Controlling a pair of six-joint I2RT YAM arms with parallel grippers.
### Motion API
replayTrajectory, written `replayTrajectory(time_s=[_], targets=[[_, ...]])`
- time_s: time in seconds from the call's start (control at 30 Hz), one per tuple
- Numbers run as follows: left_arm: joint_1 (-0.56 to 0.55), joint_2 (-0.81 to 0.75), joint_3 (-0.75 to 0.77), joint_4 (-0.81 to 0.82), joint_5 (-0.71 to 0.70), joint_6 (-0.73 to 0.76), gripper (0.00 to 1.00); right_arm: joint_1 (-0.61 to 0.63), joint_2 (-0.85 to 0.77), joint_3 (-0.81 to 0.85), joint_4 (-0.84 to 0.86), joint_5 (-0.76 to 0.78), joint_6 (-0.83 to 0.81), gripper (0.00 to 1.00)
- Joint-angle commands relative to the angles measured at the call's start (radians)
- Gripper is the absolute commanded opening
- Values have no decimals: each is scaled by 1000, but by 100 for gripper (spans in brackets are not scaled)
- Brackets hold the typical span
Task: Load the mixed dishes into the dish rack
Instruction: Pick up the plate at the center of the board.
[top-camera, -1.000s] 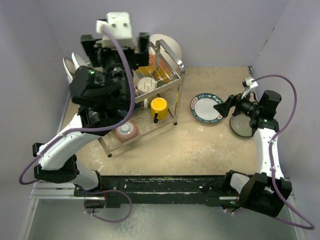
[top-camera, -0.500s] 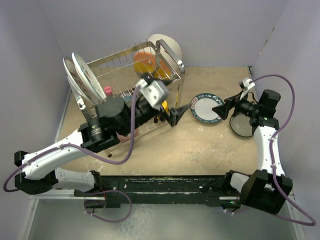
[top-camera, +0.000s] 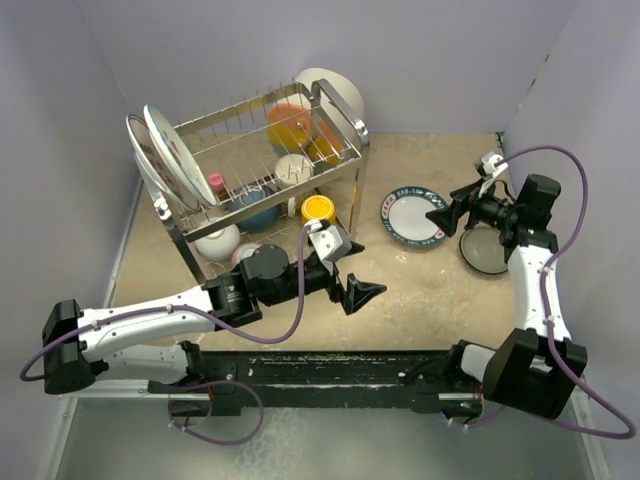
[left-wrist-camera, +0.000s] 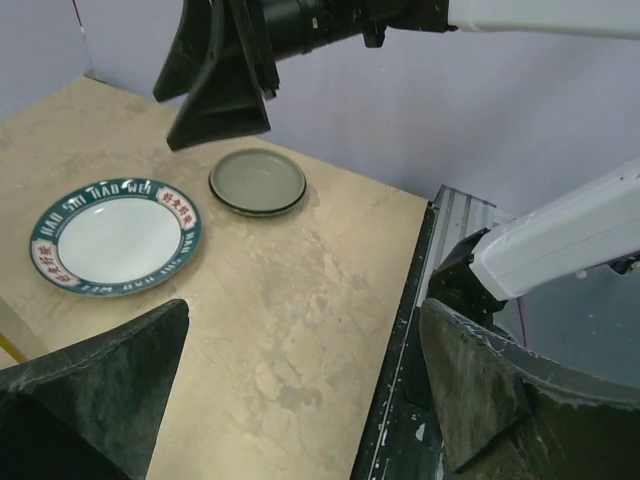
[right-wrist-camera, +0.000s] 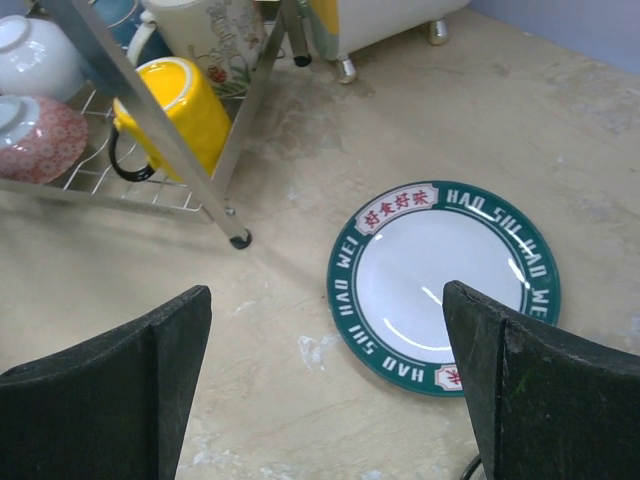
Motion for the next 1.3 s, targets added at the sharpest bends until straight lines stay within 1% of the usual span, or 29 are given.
replayTrajectory(time_s=[0.0, 0.1, 0.27, 0.4, 0.57, 0.7, 0.87, 0.9, 1.0, 1.1, 1.17, 1.23, 1.27], targets=[[5, -37, -111, 231, 2, -135, 99, -5, 39, 17, 128, 97, 85, 100], [5, -23, -191, 315, -14, -199, 99, -5, 103, 44, 173, 222, 166, 100], [5, 20, -301, 463, -53, -282, 99, -4, 197, 31, 279, 444, 337, 100], [5, 64, -356, 553, -59, -326, 99, -5, 277, 29, 297, 527, 415, 99], [5, 107, -371, 582, -61, -354, 99, -5, 406, 70, 253, 543, 455, 96], [5, 123, -379, 590, -74, -362, 99, -5, 451, 71, 250, 558, 483, 90], [5, 130, -392, 608, -82, -364, 99, -5, 502, 71, 251, 585, 530, 88], [5, 130, -394, 608, -84, -364, 99, -5, 515, 102, 247, 592, 537, 87], [6, 131, -399, 612, -86, -368, 99, -5, 557, 124, 231, 601, 554, 86], [5, 136, -400, 618, -91, -371, 99, -5, 600, 149, 212, 599, 573, 76], [5, 142, -402, 625, -93, -374, 99, -5, 626, 170, 186, 583, 571, 73], [5, 149, -400, 630, -92, -376, 99, -5, 644, 172, 187, 557, 572, 67], [5, 151, -400, 632, -91, -376, 99, -5, 649, 172, 186, 554, 573, 66]])
